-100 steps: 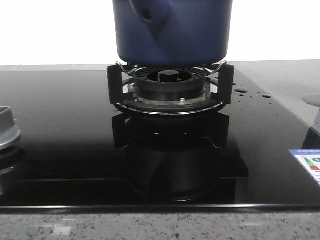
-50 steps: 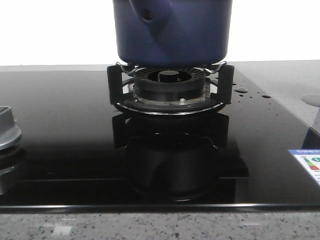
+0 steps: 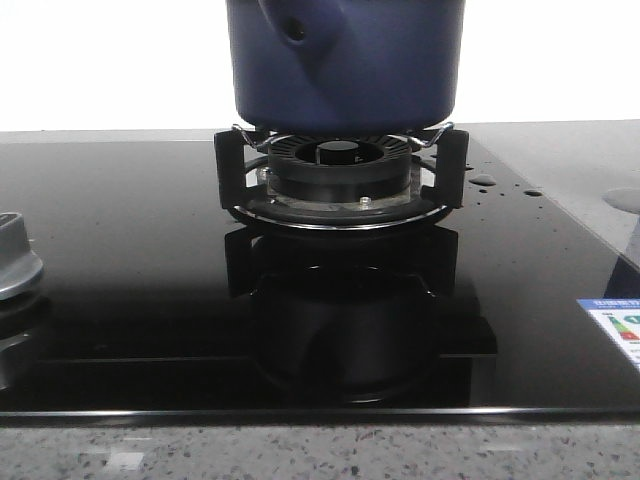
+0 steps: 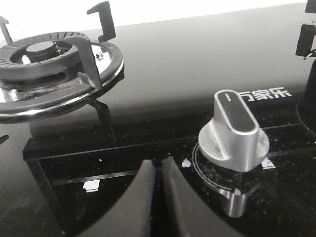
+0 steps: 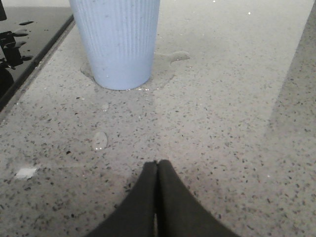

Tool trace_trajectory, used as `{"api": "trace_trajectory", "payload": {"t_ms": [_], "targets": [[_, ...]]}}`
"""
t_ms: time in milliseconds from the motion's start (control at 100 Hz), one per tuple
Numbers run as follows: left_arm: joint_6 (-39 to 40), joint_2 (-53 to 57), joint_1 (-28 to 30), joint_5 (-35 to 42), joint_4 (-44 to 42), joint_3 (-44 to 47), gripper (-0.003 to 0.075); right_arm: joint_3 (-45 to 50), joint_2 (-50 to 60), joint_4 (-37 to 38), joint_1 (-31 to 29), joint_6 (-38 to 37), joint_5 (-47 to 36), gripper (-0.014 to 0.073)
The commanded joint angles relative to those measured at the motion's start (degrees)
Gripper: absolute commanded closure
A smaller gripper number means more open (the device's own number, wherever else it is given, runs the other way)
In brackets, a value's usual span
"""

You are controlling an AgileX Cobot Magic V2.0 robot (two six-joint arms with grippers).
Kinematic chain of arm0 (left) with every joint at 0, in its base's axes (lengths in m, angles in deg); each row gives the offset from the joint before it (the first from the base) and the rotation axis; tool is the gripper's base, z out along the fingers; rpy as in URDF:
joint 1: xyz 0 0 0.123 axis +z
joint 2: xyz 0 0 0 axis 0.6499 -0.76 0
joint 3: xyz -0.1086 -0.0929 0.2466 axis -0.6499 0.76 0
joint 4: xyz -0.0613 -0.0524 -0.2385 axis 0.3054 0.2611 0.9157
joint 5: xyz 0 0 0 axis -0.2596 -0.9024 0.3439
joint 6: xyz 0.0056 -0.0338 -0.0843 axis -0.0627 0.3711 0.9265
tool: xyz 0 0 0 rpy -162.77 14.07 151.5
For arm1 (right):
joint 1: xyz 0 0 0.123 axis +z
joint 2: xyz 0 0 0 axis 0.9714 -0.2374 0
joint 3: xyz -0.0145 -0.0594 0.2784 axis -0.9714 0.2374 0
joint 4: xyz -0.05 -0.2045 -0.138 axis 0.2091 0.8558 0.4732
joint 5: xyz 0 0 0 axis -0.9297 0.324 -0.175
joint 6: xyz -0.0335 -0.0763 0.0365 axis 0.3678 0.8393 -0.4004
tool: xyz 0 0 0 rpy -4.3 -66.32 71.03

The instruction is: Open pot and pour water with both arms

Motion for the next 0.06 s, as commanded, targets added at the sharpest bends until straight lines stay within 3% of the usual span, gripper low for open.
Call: {"api": "trace_trajectory", "payload": {"t_ms": [0, 50], "targets": [[0.6, 1.8, 0.2, 2.4, 0.0, 2.5, 0.0741, 1.5, 1.2, 0.1, -0.4, 0.8, -0.3, 0.0657], [0.6, 1.8, 0.2, 2.4, 0.0, 2.5, 0.074, 1.5, 1.2, 0.1, -0.4, 0.8, -0.3, 0.0657]]}}
